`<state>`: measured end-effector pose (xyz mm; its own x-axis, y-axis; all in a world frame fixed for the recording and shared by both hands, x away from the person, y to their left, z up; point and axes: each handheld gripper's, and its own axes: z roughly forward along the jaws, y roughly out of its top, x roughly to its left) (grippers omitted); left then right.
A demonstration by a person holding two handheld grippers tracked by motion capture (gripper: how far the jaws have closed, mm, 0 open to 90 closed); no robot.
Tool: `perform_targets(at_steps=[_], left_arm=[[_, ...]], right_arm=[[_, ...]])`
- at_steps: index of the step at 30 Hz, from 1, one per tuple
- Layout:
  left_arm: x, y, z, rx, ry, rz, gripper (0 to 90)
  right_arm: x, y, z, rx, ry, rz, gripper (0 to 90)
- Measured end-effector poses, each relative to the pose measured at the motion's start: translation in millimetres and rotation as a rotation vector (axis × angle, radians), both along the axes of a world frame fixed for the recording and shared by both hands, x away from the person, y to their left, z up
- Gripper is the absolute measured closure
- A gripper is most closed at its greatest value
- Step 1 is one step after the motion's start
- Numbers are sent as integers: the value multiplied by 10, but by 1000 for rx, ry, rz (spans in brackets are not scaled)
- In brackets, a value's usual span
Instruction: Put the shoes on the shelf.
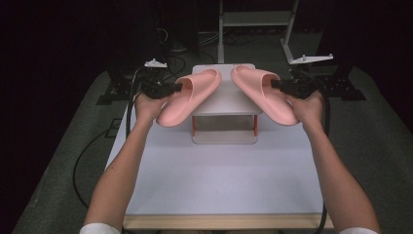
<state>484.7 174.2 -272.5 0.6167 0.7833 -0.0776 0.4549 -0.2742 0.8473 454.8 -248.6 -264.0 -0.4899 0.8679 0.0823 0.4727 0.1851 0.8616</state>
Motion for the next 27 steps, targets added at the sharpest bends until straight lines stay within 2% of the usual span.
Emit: perform_targets(at_steps=[2, 5, 9, 12, 23, 27], left_arm=[[30, -12, -11, -11, 6, 6, 840], [77, -33, -29, -4, 14, 12, 840], [136, -73, -41, -24, 21, 18, 840], [192, -111, -31, -11, 29, 22, 840], [365, -233, 0, -16, 43, 57, 840], [441, -285, 1, 9, 51, 78, 840]], right_arm=[[40, 17, -5, -9, 3, -3, 838], [96, 41, -10, -1, 11, -10, 838], [167, 59, -25, 2, 21, -19, 838], [220, 81, -29, 3, 29, -30, 838], [408, 161, -43, -8, 51, -72, 837], [492, 207, -29, -14, 51, -90, 837]])
